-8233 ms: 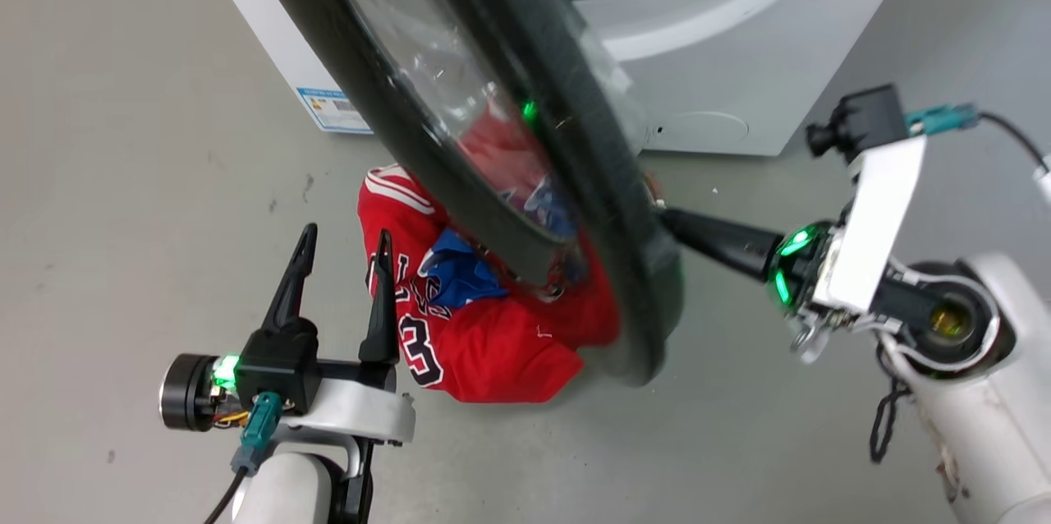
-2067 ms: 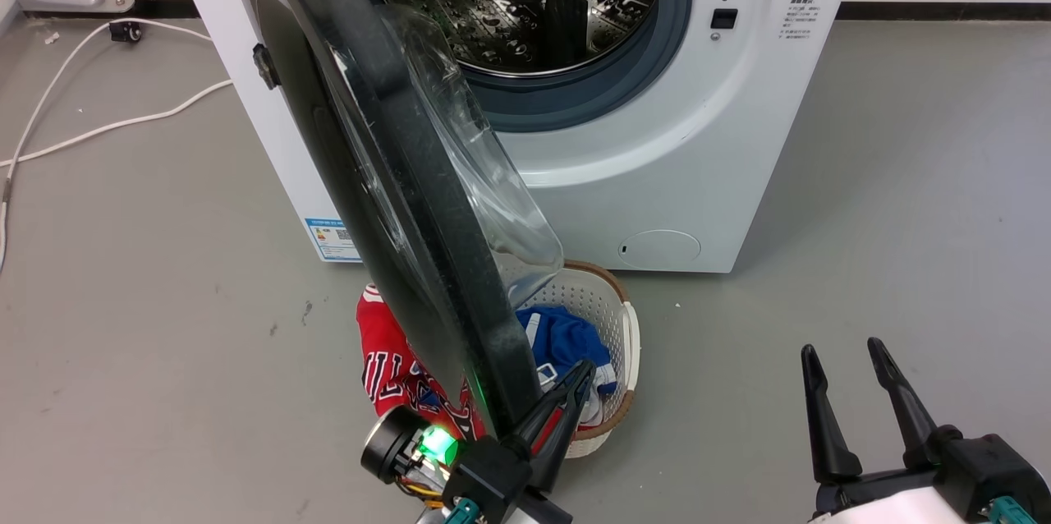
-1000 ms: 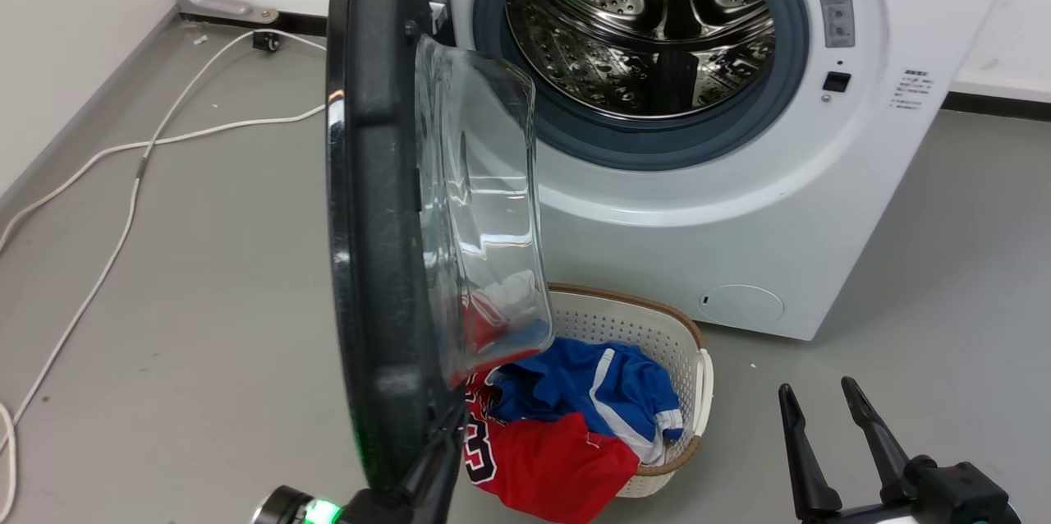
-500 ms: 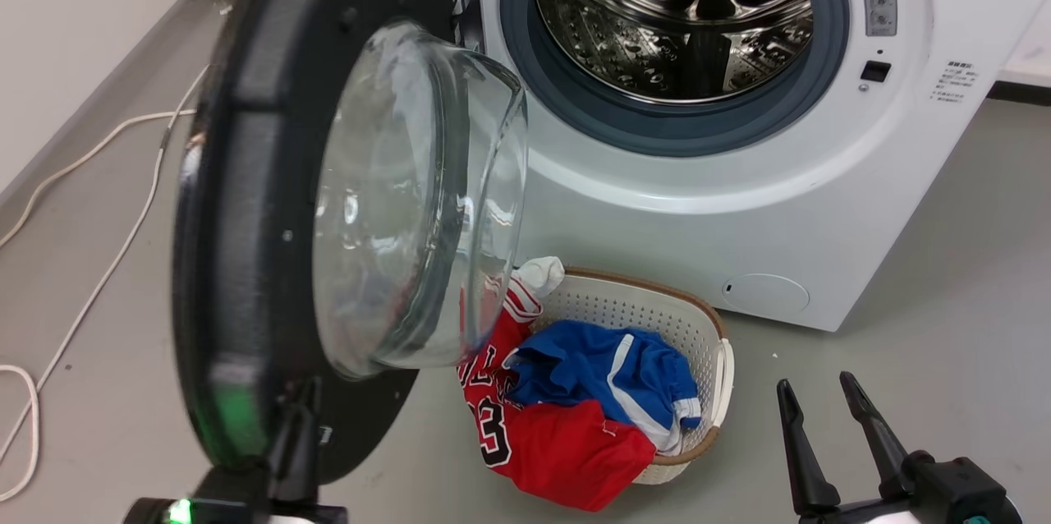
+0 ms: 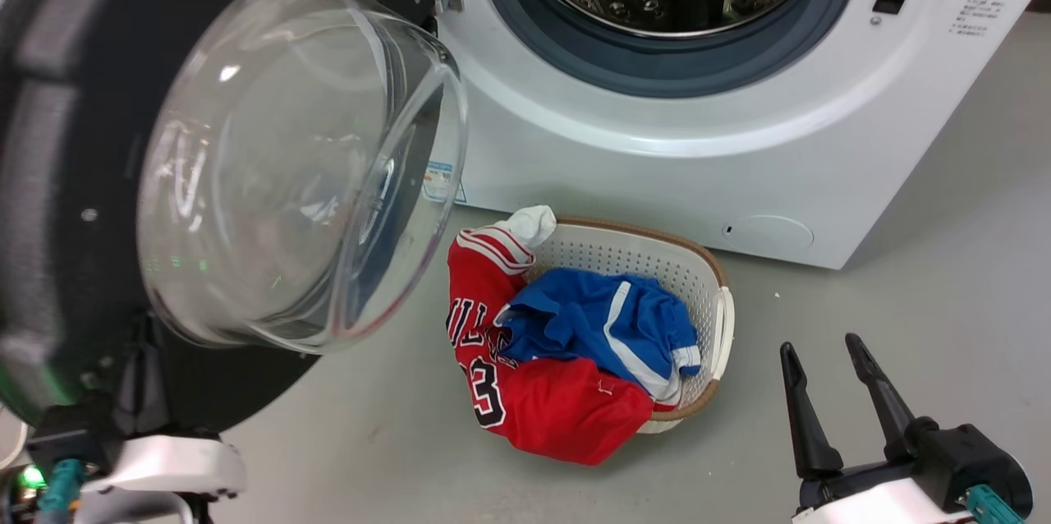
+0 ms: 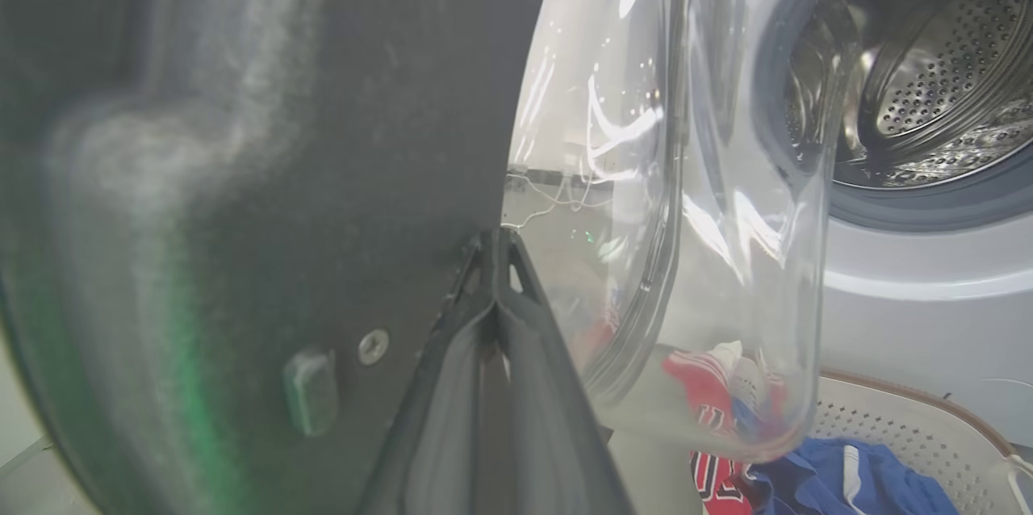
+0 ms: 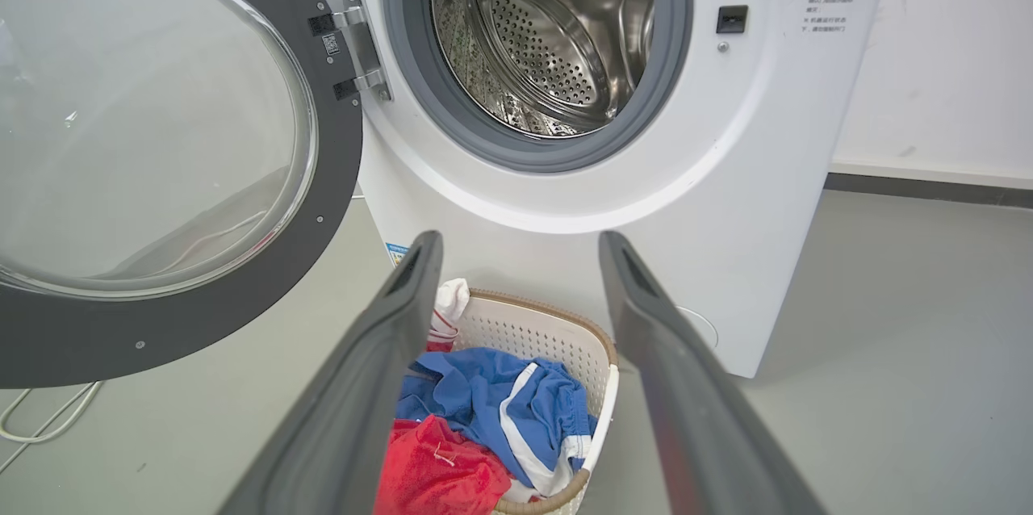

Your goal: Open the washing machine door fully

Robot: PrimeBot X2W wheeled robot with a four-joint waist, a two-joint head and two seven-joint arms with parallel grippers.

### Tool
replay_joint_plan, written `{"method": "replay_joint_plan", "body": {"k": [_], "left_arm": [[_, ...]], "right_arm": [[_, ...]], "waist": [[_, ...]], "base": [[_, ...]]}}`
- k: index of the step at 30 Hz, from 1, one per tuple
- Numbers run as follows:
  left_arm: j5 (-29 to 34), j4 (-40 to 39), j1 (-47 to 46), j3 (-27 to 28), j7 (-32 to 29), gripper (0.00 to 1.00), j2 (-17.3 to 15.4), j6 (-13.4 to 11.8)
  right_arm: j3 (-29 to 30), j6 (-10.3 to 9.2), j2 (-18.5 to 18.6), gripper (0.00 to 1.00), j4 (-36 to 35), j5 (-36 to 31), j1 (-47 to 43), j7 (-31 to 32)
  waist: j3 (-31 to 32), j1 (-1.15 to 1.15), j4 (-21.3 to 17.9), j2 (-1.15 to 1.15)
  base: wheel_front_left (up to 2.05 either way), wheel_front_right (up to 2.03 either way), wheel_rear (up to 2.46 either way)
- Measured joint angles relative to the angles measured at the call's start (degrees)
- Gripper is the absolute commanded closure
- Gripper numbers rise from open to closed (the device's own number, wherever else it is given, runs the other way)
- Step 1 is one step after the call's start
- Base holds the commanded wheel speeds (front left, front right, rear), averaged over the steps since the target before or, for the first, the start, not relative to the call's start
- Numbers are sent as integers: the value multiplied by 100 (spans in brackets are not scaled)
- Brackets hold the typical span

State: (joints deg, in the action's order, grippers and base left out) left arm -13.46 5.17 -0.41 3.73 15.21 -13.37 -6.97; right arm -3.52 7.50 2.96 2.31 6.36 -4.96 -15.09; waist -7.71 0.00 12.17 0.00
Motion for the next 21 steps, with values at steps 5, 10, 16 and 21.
{"method": "replay_joint_plan", "body": {"k": [5, 10, 16, 21], "left_arm": [[-51, 248, -191, 456, 2, 100, -18, 42], [-73, 491, -394, 894, 1, 100, -11, 98], [-81, 870, -737, 1393, 0, 100, -122, 307], [-23, 1210, -1113, 1688, -14, 100, -260, 493]], "right_arm": [[43, 0, 0, 0, -19, -45, 107, 1], [75, 0, 0, 0, -29, -89, 193, 1], [83, 0, 0, 0, -30, -132, 293, 1], [86, 0, 0, 0, -27, -181, 385, 0]], "waist": [[-198, 0, -49, 0], [-355, 0, -69, 0], [-495, 0, -83, 0], [-591, 0, -102, 0]], "base": [[0, 0, 0], [0, 0, 0], [0, 0, 0], [0, 0, 0]]}}
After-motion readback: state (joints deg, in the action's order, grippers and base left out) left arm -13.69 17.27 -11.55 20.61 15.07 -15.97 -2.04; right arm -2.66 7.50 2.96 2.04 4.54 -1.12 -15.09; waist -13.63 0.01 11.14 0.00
